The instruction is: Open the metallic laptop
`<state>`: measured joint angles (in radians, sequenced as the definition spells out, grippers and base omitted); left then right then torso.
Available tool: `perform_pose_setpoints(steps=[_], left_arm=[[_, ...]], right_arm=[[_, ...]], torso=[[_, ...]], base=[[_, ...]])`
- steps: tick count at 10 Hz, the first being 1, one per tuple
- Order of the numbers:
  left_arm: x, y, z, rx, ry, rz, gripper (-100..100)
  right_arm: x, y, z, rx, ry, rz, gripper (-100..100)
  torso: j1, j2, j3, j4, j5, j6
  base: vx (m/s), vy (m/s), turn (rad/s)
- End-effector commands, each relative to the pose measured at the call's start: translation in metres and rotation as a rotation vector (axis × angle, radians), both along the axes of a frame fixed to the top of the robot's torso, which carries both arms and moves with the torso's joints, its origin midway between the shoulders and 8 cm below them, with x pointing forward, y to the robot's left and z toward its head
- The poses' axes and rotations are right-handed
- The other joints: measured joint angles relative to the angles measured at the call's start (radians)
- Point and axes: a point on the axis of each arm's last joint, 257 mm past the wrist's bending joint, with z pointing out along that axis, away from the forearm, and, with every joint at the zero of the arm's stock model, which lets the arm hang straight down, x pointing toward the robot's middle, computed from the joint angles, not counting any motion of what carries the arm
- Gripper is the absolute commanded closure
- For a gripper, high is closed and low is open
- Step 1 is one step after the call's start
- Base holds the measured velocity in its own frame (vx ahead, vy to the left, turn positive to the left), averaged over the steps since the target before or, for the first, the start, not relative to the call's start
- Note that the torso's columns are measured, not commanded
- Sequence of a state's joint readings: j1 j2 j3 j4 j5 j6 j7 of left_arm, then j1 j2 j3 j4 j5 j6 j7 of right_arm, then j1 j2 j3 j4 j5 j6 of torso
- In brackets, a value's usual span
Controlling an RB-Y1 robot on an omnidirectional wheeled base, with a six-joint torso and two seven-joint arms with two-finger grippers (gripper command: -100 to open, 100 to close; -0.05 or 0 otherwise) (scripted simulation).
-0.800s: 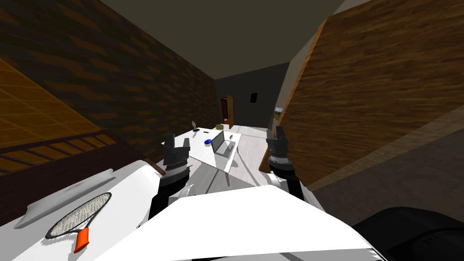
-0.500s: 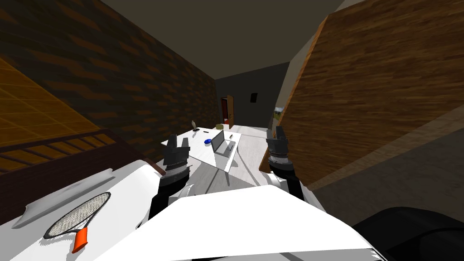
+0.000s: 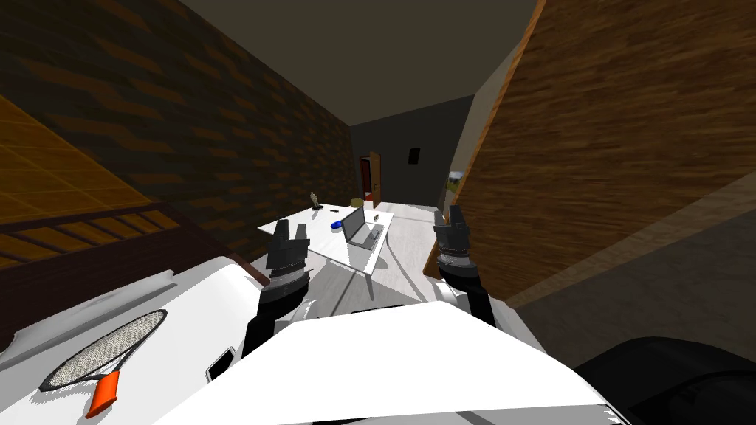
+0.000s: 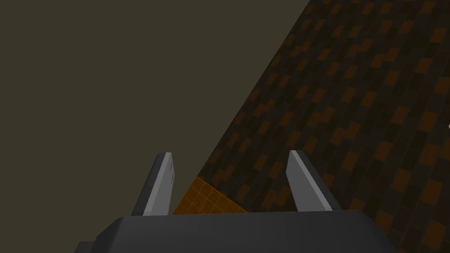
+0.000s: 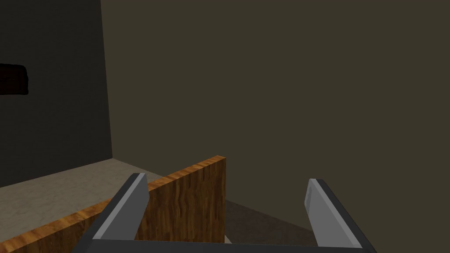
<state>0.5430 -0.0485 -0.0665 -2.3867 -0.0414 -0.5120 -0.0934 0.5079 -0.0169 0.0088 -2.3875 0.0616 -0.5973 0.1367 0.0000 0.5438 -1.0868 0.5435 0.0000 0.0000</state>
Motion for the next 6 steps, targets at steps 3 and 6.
perform_pose_setpoints(steps=[3,6], left_arm=[[0.008,-0.013,-0.009,0.057,0.025,-0.049,-100],[0.018,-0.025,-0.02,0.106,0.055,-0.096,-100]], right_arm=[[0.0,0.0,0.0,0.0,0.0,0.0,0],[0.0,0.0,0.0,0.0,0.001,0.0,0]], torso=[[0.0,0.182,-0.364,0.181,0.0,0.0],[0.0,0.194,-0.389,0.194,0.0,0.0]], base=[[-0.011,-0.005,-0.019],[-0.034,-0.023,-0.031]])
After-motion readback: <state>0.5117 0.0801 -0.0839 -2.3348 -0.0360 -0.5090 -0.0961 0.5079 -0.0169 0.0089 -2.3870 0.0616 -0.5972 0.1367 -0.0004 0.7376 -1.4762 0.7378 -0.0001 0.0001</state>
